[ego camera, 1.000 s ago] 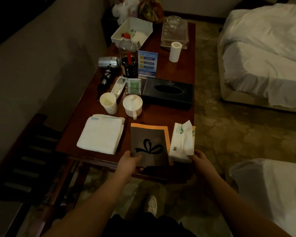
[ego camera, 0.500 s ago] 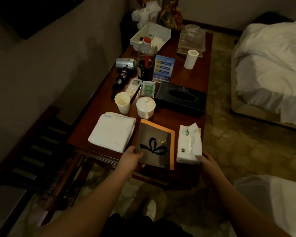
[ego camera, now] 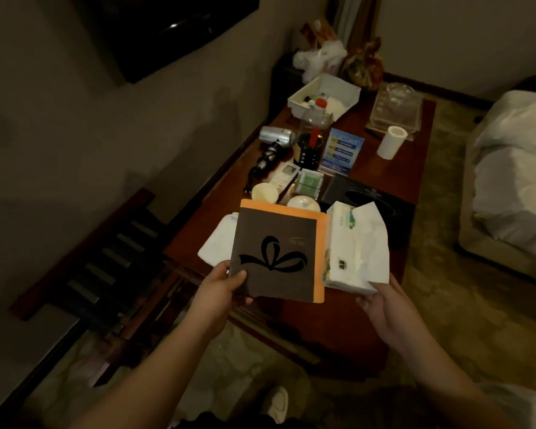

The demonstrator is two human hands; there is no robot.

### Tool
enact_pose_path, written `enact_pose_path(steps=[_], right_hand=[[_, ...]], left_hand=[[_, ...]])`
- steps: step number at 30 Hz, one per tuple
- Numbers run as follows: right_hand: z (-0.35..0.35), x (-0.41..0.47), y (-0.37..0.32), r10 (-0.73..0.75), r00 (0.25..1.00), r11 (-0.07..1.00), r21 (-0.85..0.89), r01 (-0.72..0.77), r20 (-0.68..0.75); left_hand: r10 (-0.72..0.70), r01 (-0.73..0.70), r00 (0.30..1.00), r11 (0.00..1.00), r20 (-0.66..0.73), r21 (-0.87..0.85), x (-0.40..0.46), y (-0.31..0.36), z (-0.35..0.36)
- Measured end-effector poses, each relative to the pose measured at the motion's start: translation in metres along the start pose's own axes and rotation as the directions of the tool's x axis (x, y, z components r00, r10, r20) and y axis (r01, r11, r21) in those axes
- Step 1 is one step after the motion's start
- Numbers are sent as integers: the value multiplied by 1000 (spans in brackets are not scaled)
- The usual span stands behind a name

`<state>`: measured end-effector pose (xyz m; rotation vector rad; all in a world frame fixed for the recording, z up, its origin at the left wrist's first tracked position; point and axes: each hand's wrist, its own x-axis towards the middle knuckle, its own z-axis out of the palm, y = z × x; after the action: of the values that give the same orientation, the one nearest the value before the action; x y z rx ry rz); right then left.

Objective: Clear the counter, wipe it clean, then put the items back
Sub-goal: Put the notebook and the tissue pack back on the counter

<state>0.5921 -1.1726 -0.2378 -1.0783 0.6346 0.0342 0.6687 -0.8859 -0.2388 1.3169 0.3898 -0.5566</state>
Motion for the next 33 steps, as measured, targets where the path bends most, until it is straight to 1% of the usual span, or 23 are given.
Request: enact_pose_path(steps=[4, 10, 14, 18, 20, 23, 25, 30, 33], right_hand=[[37, 1, -2, 11, 994, 1000, -1, -11, 107], [113, -15, 5, 26, 961, 994, -109, 5, 275], [172, -38, 18, 31, 914, 992, -123, 21, 406], [221, -75, 42, 89, 832, 990, -141, -13, 548], [241, -99, 62, 141, 786, 986, -160, -55, 602], [267, -142, 97, 200, 754, 973, -214, -81, 625], [284, -175, 119, 233, 720, 965, -248, -87, 654], [321, -272, 174, 346, 575, 931, -346, -114, 741], [344, -327, 207, 404, 461, 906, -416, -81, 790]], left_hand=[[49, -53, 997, 995, -55, -86, -31, 20, -29], [110, -161, 965, 964, -239, -209, -85, 28, -88], [141, -248, 924, 929, -356, -276, -134, 25, -133], [160, -335, 871, 885, -464, -324, -194, 10, -181], [170, -384, 836, 861, -523, -334, -229, -2, -205], [191, -446, 766, 845, -614, -294, -288, -27, -243], [186, -475, 713, 838, -676, -269, -331, -47, -265], [165, -550, 563, 806, -810, -218, -442, -100, -311], [154, -598, 466, 781, -871, -182, -505, -130, -332]])
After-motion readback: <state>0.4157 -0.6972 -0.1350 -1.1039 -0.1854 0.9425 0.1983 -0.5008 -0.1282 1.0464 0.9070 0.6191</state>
